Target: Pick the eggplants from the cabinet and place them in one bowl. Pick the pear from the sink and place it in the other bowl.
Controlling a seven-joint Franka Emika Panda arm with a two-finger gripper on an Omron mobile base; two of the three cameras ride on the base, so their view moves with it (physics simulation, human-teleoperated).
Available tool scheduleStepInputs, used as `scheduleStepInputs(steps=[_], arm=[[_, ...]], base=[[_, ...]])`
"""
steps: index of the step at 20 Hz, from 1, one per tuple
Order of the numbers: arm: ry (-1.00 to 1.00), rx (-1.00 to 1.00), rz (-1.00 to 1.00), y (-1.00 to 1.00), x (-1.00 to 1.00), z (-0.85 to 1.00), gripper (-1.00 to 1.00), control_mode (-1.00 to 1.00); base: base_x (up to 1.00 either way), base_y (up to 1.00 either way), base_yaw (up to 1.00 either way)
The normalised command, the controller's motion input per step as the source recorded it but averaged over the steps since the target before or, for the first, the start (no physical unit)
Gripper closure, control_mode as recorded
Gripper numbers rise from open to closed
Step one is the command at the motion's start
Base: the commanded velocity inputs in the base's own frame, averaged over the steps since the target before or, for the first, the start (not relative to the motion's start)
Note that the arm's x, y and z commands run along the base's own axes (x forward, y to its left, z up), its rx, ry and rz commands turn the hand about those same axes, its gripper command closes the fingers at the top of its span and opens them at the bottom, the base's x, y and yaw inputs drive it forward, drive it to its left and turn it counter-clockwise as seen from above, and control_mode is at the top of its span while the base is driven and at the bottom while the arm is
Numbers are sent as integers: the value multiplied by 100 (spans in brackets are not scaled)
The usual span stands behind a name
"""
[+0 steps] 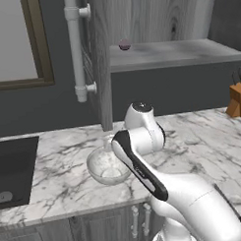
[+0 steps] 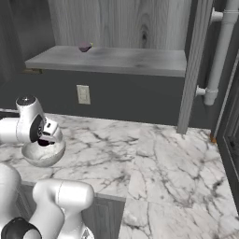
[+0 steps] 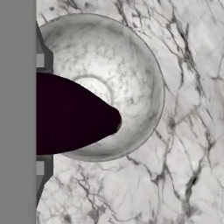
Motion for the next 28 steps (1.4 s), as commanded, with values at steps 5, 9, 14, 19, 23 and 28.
scheduleStepInputs(steps=[5, 9, 14, 19, 23, 28], arm=[[15, -1, 0, 31, 30, -15, 100, -100], [13, -3, 0, 25, 35, -3, 100, -100], [3, -4, 0, 12, 29, 0, 100, -100], [0, -1, 0, 11, 15, -36, 100, -100], [0, 0, 0, 14, 29, -47, 100, -100], [0, -1, 0, 9, 36, -9, 100, -100]], base=[[0, 0, 0], [0, 0, 0], [0, 0, 0], [0, 0, 0], [0, 0, 0], [0, 0, 0]])
